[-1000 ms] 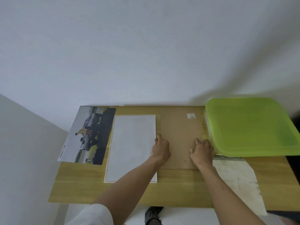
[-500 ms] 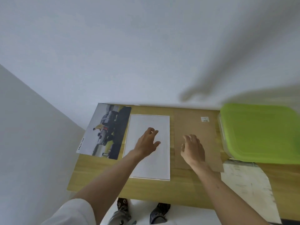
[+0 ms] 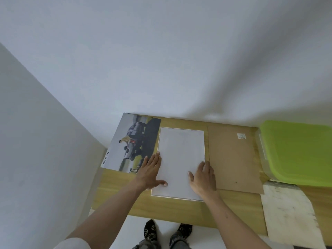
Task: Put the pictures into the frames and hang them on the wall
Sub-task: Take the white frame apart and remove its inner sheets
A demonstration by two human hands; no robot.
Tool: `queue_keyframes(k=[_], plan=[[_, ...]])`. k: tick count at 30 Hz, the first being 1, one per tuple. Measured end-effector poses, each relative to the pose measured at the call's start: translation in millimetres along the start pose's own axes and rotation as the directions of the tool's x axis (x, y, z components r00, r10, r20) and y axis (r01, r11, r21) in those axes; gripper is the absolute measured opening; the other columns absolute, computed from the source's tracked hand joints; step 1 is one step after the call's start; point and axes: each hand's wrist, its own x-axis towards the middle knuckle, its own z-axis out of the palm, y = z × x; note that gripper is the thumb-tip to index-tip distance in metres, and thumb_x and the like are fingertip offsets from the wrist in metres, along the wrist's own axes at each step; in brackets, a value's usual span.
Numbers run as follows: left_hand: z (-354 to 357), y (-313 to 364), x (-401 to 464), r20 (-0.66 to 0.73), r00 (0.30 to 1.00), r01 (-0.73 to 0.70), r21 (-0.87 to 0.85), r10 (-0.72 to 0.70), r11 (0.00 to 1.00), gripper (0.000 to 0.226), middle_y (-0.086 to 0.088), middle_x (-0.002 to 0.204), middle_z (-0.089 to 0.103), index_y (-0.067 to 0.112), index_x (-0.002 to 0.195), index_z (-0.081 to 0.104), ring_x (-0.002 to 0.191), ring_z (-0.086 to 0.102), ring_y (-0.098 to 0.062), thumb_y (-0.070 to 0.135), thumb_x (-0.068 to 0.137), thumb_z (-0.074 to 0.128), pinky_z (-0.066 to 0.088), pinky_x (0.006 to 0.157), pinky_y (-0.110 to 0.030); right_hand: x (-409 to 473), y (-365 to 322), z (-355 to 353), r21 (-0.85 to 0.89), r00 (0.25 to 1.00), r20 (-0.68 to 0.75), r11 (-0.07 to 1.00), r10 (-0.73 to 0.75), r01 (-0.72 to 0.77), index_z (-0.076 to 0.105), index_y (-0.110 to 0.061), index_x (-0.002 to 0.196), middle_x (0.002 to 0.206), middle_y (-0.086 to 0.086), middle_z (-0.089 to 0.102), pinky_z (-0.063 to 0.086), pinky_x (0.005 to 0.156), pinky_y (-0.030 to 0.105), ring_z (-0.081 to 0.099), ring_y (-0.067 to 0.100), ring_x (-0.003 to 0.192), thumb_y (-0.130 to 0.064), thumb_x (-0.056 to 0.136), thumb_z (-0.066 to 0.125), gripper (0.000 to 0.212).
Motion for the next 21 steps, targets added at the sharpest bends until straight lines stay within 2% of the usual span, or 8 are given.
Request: queue_keyframes(k=[3, 6, 9, 12, 14, 17, 19, 21], plan=[[1.3, 0.5, 1.0, -0.005, 1.0, -0.007, -0.021, 0.007, 1.0, 0.115, -0.004, 0.156, -0.031, 0.005, 0.152, -0.017, 0.148, -0.023, -0.023, 0.068, 0.085, 0.052, -0.008, 0.122, -0.044, 1.1, -10.2, 4.2, 0.116, 0.997, 0.047, 0.991, 0.063, -0.068, 0.009, 0.002, 0.156, 0.163, 0.02, 0.002, 0.015, 0.123, 0.041, 0.008, 0.033, 0.151, -0.05, 0.102, 0.035, 0.079], [3.6, -0.2, 1.0, -0.017, 1.0, -0.003, -0.045, 0.002, 0.999, 0.116, -0.002, 0.154, -0.033, 0.006, 0.152, -0.019, 0.147, -0.023, -0.022, 0.067, 0.084, 0.053, -0.008, 0.122, -0.043, 0.4, -17.4, 4.7, 0.211, 0.994, 0.014, 0.972, 0.106, -0.107, 0.021, -0.01, 0.156, 0.163, 0.018, 0.007, 0.019, 0.122, 0.042, 0.011, 0.033, 0.15, -0.048, 0.101, 0.039, 0.07], [5.0, -0.1, 0.1, -0.016, 1.0, -0.003, -0.085, 0.002, 0.996, 0.115, -0.004, 0.159, -0.028, 0.006, 0.152, -0.02, 0.148, -0.023, -0.021, 0.064, 0.085, 0.055, -0.008, 0.122, -0.044, -4.9, -21.9, 5.7, 0.261, 0.987, -0.107, 0.961, 0.119, -0.088, 0.042, -0.02, 0.146, 0.159, 0.017, 0.022, 0.028, 0.118, 0.045, 0.023, 0.034, 0.147, -0.045, 0.099, 0.046, 0.053], [2.3, -0.6, -1.6, -0.009, 1.0, -0.008, -0.125, 0.007, 0.992, 0.114, -0.005, 0.159, -0.027, 0.007, 0.152, -0.019, 0.148, -0.023, -0.021, 0.061, 0.086, 0.056, -0.007, 0.122, -0.045, -6.8, -24.6, 1.0, 0.361, 0.966, -0.229, 0.932, 0.118, -0.029, 0.057, -0.017, 0.13, 0.14, 0.01, 0.051, 0.044, 0.103, 0.043, 0.046, 0.03, 0.13, -0.037, 0.096, 0.053, 0.039], [1.0, -1.7, -1.8, -0.008, 1.0, -0.011, -0.144, 0.01, 0.99, 0.114, -0.004, 0.159, -0.027, 0.008, 0.152, -0.019, 0.147, -0.023, -0.021, 0.061, 0.086, 0.057, -0.007, 0.122, -0.045, -6.5, -26.6, -7.1, 0.553, 0.958, -0.196, 0.83, 0.21, -0.069, 0.055, -0.017, 0.131, 0.131, 0.004, 0.059, 0.049, 0.094, 0.039, 0.057, 0.026, 0.118, -0.033, 0.095, 0.057, 0.039], [-0.9, -2.0, -2.2, -0.004, 1.0, -0.017, -0.159, 0.017, 0.987, 0.114, -0.005, 0.159, -0.028, 0.008, 0.153, -0.017, 0.147, -0.023, -0.022, 0.062, 0.085, 0.058, -0.008, 0.122, -0.046, -5.3, -24.2, -21.6, 0.802, 0.936, -0.076, 0.579, 0.343, -0.147, 0.046, -0.017, 0.137, 0.126, 0.005, 0.06, 0.055, 0.083, 0.038, 0.063, 0.026, 0.104, -0.021, 0.09, 0.066, 0.051], [-2.1, -2.5, -3.0, -0.002, 1.0, -0.025, -0.173, 0.025, 0.985, 0.113, -0.004, 0.159, -0.027, 0.008, 0.153, -0.015, 0.147, -0.023, -0.022, 0.062, 0.085, 0.058, -0.007, 0.122, -0.047, -4.1, -18.0, -27.2, 0.849, 0.932, -0.014, 0.496, 0.363, -0.181, 0.044, -0.016, 0.135, 0.115, 0.003, 0.063, 0.056, 0.073, 0.035, 0.065, 0.023, 0.092, -0.013, 0.086, 0.068, 0.054], [-4.0, -2.7, -5.0, -0.017, 0.999, -0.031, -0.197, 0.029, 0.98, 0.109, -0.004, 0.16, -0.025, 0.009, 0.154, -0.012, 0.148, -0.022, -0.021, 0.061, 0.087, 0.056, -0.008, 0.122, -0.046, -3.6, -10.8, -31.5, 0.86, 0.936, 0.029, 0.468, 0.352, -0.203, 0.051, -0.017, 0.128, 0.109, 0.001, 0.064, 0.054, 0.068, 0.032, 0.065, 0.019, 0.085, -0.01, 0.085, 0.067, 0.046]])
